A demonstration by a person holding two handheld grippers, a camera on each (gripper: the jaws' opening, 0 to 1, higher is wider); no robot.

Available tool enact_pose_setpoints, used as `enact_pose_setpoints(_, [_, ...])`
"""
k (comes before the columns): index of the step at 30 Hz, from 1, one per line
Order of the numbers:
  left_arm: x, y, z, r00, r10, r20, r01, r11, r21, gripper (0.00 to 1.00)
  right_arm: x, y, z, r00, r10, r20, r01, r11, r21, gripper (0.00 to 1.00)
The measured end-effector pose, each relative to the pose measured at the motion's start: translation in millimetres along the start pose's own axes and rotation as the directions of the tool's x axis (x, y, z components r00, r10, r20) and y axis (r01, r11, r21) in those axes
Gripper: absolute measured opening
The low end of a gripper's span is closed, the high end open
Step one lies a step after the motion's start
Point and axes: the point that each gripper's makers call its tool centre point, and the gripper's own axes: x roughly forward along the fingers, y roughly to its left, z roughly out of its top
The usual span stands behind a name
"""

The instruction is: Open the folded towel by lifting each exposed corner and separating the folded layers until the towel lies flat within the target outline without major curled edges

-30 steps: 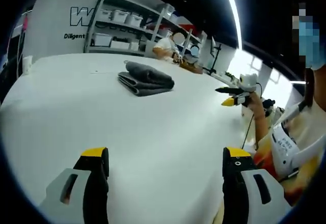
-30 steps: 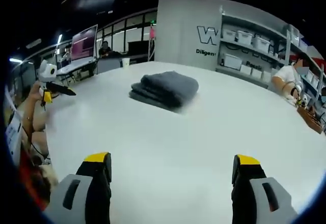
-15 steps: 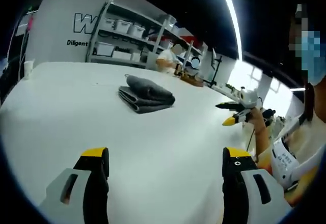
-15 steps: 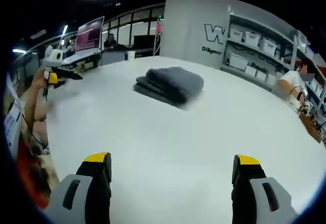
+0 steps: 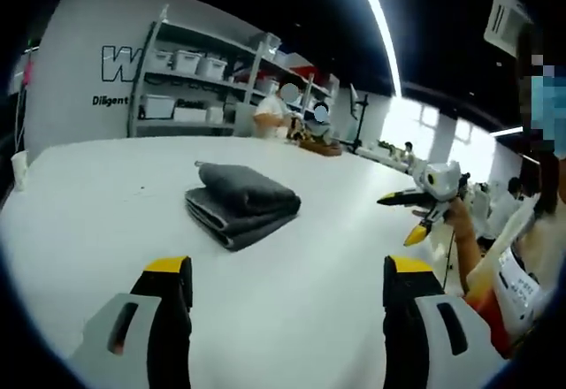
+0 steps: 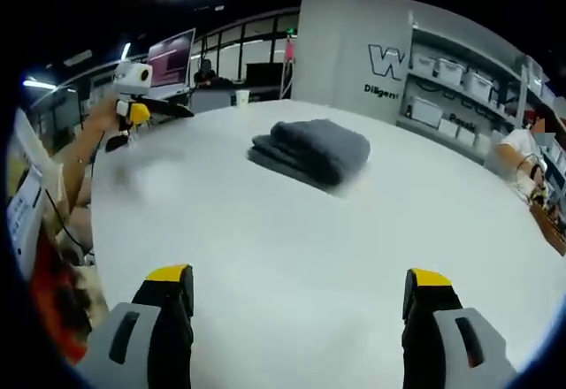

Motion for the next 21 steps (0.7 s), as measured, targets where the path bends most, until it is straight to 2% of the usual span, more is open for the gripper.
enact_pose_setpoints(2, [5.1,1.0,2.0,1.000,-0.007,-0.007,0.007,1.000,0.005,0.84,1.4,-0.9,-4.9,1.000,-0.006,-0.022,0.006,1.000,-0.006,0.99])
enact_pose_setpoints(3, [18.0,4.9,6.9,0.999,-0.029,-0.018,0.030,0.998,0.046,0.82,1.6,-0.9,-6.3,1.000,-0.008,-0.030,0.007,1.000,-0.011,0.99])
enact_pose_setpoints(4, [21.3,7.4,8.2,0.999,-0.027,-0.016,0.028,0.998,0.064,0.79,1.5,-0.6,-6.4,0.999,-0.007,-0.031,0.007,1.000,-0.011,0.99])
enact_pose_setpoints(8, [40.1,29.8,5.5,0.998,0.014,-0.057,-0.006,0.989,0.150,0.75,-0.2,2.4,-2.5,1.000,0.004,-0.013,-0.004,1.000,-0.006,0.99])
enact_pose_setpoints(12, [53.3,42.9,1.9,0.997,0.010,-0.074,0.001,0.989,0.146,0.74,-0.9,4.8,-1.0,1.000,0.005,-0.010,-0.005,1.000,-0.013,0.99])
enact_pose_setpoints(13, [57.2,45.5,1.5,0.997,0.001,-0.072,0.010,0.990,0.142,0.71,-0.7,5.5,-0.7,1.000,0.007,-0.010,-0.007,1.000,-0.014,0.99])
enact_pose_setpoints(15, [66.8,55.9,-0.9,0.997,-0.020,-0.076,0.032,0.987,0.160,0.59,-0.1,7.3,-0.2,1.000,0.009,-0.010,-0.010,1.000,-0.018,0.99])
enact_pose_setpoints(17, [73.4,66.8,-2.6,0.997,-0.003,-0.071,0.017,0.982,0.186,0.53,0.3,8.3,-0.2,1.000,0.011,-0.011,-0.011,1.000,-0.021,0.99])
enact_pose_setpoints(21, [91.8,78.9,-15.4,0.994,-0.006,-0.110,0.029,0.977,0.212,0.54,0.1,8.2,-0.8,1.000,0.013,-0.014,-0.013,1.000,-0.022,0.99])
